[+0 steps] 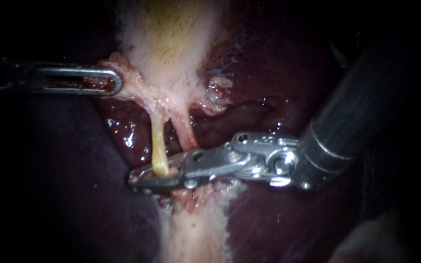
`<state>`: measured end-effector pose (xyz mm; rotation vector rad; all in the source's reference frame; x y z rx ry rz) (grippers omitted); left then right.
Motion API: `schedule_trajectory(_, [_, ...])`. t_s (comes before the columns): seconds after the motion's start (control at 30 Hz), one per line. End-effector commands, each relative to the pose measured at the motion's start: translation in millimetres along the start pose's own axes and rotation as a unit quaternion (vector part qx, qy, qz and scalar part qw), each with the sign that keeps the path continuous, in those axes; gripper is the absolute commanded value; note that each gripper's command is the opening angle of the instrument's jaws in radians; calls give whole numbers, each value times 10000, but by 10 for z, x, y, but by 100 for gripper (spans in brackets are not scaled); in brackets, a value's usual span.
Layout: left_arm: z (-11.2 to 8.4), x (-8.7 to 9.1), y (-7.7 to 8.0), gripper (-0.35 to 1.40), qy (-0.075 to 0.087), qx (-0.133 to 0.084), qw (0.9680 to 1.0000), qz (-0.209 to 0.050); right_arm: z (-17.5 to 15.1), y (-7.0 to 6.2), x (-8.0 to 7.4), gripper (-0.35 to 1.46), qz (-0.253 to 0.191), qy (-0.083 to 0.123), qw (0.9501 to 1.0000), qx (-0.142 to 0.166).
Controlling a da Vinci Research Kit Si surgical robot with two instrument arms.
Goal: Clipping second clip left tube
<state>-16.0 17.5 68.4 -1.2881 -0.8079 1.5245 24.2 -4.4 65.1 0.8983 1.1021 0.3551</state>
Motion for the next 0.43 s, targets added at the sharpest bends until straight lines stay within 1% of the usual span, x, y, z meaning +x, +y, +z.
schedule_trajectory(0.03, [0, 0, 0, -35, 0, 0, 10000, 0, -1, 0, -2, -35, -15, -21, 10000, -6])
schedule_trajectory(0.43, [0, 0, -2, -35, -1, -1, 10000, 0, -3, 6, -6, -35, -21, -38, 10000, -14])
